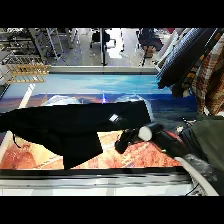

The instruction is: Fold the clothes and pants, and hang the long-sleeved shirts on hangers.

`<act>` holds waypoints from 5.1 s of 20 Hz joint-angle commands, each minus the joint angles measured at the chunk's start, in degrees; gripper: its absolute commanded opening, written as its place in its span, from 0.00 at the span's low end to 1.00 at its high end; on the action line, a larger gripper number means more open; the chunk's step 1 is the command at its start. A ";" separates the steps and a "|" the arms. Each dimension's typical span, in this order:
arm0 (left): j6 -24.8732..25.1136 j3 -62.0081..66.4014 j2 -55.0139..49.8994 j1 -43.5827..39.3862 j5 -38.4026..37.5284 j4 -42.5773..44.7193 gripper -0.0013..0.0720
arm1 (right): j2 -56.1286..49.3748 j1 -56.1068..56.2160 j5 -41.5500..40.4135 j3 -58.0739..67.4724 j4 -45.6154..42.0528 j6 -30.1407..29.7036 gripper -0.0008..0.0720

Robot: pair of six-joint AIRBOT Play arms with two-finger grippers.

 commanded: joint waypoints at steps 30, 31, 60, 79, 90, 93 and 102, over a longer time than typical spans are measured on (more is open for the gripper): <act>7.45 -14.97 -2.84 0.66 2.47 7.48 0.04 | 3.04 -27.98 17.49 24.39 -5.66 8.20 0.65; 7.52 -17.00 -2.84 0.66 3.98 7.19 0.04 | -0.81 -32.52 14.64 24.37 0.26 8.28 0.80; -11.17 -34.71 4.85 7.63 -22.32 12.04 0.70 | 6.86 -54.99 8.81 -15.61 -6.88 -4.87 0.72; -7.45 -18.18 3.76 15.72 -22.29 9.99 0.04 | -3.87 -35.15 -9.40 6.14 -7.67 -10.45 0.02; -7.48 -25.09 -1.57 15.91 -7.17 11.19 0.91 | -9.60 -44.57 4.68 8.79 3.34 15.54 0.64; -7.50 -30.49 -1.57 15.89 -10.27 10.43 0.89 | -2.32 -48.15 6.75 -1.60 8.98 15.56 0.64; -7.89 -35.76 -3.37 12.81 -22.05 3.67 0.36 | 7.17 -52.85 14.58 -20.02 10.91 23.76 0.56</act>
